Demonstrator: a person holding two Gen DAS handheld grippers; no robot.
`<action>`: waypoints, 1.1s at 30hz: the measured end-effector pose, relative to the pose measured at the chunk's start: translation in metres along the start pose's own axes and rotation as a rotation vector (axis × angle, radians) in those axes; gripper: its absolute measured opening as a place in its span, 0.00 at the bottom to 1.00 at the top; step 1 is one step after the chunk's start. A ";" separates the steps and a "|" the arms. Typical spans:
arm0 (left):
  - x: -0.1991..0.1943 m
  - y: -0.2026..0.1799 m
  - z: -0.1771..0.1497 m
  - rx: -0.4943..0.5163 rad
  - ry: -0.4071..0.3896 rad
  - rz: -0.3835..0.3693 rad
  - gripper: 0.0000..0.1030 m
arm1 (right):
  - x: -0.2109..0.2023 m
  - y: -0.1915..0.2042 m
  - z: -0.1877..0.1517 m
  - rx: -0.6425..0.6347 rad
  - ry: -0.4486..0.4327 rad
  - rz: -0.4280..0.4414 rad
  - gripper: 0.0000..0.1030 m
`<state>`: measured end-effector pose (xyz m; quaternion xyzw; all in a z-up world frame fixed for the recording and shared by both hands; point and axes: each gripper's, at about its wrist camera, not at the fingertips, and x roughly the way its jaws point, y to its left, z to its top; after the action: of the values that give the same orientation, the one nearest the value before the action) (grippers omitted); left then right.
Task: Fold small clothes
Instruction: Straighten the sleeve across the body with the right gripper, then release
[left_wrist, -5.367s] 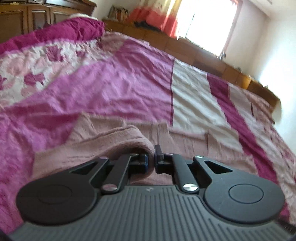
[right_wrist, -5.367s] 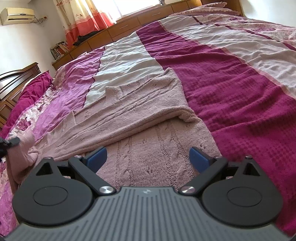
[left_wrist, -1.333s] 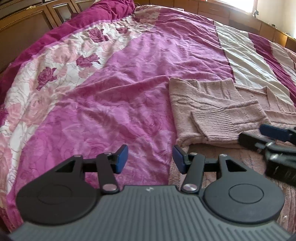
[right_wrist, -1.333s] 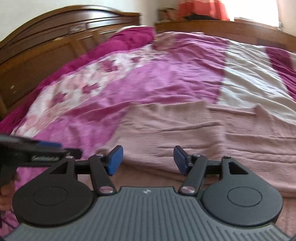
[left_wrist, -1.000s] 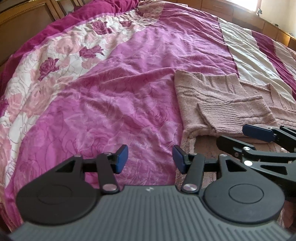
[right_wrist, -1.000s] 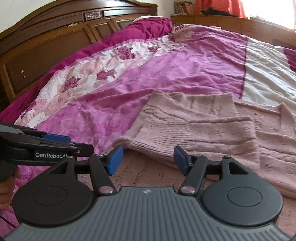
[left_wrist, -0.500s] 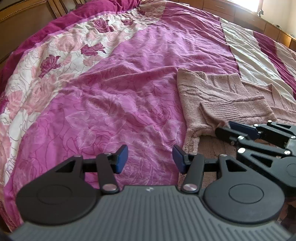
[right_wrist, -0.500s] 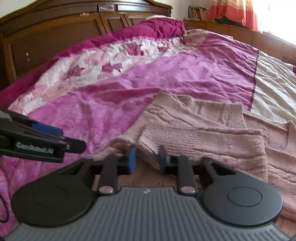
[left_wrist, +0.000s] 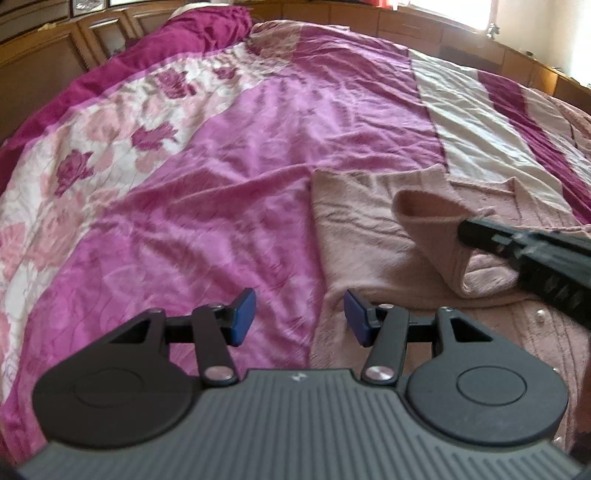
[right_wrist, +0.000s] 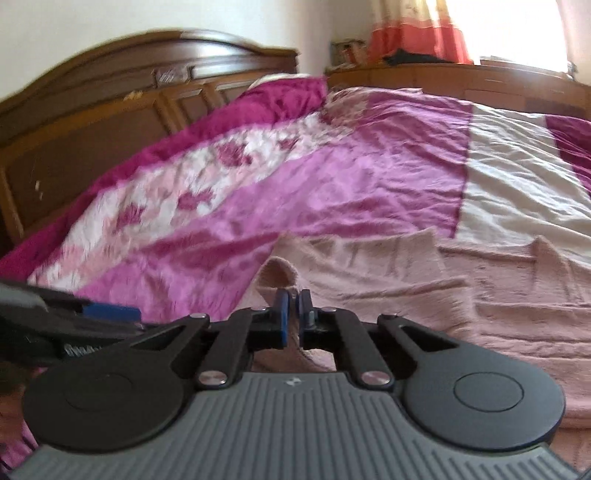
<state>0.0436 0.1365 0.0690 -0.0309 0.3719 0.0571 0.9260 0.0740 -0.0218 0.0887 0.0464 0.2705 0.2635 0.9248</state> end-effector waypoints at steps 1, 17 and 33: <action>0.001 -0.004 0.002 0.008 -0.005 -0.006 0.54 | -0.006 -0.006 0.004 0.021 -0.014 -0.008 0.05; 0.043 -0.041 0.015 0.089 0.009 -0.011 0.54 | -0.110 -0.138 0.011 0.236 -0.178 -0.281 0.04; 0.059 -0.052 0.008 0.142 0.055 0.043 0.53 | -0.127 -0.234 -0.076 0.502 -0.036 -0.435 0.30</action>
<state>0.0980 0.0907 0.0351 0.0412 0.4009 0.0494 0.9138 0.0515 -0.2919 0.0315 0.2185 0.3141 -0.0159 0.9238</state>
